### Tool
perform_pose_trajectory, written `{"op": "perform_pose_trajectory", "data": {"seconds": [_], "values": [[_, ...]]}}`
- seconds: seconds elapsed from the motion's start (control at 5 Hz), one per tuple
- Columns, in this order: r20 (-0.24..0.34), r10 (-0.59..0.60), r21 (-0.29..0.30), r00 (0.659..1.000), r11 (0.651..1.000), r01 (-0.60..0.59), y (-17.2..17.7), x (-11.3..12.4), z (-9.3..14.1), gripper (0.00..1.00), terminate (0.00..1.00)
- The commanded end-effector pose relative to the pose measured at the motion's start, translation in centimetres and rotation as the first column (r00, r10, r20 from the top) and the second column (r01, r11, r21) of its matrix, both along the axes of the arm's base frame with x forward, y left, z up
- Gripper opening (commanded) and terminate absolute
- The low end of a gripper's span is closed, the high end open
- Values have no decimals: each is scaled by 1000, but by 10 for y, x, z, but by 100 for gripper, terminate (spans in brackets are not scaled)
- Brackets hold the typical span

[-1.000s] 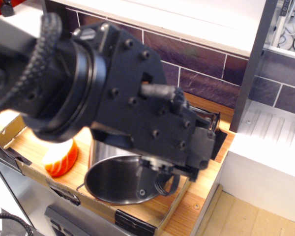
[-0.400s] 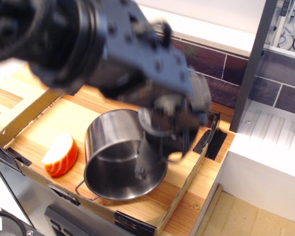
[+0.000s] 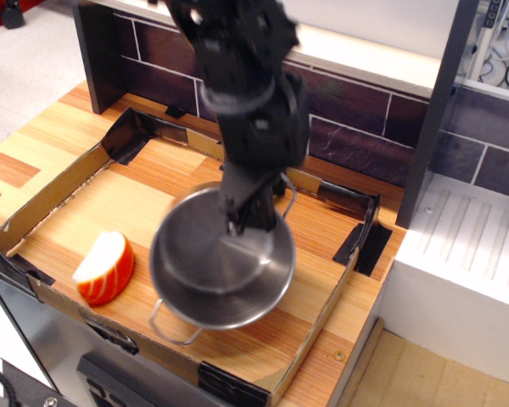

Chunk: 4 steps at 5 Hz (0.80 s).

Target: Upright metal pot

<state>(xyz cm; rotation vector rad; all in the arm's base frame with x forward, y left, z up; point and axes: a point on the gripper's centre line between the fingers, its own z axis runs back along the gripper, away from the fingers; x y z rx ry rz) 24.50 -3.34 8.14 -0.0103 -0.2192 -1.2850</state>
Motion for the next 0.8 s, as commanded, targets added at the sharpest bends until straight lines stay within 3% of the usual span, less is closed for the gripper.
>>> {"op": "perform_pose_trajectory", "data": {"seconds": [0.0,0.4,0.6], "values": [[-103,94,-197,990,974,-113,40,26,-1,0,0],[-275,205,-203,939,943,-265,59,35,-27,0,0],[-307,207,-198,929,941,-275,60,26,-35,0,0]]}}
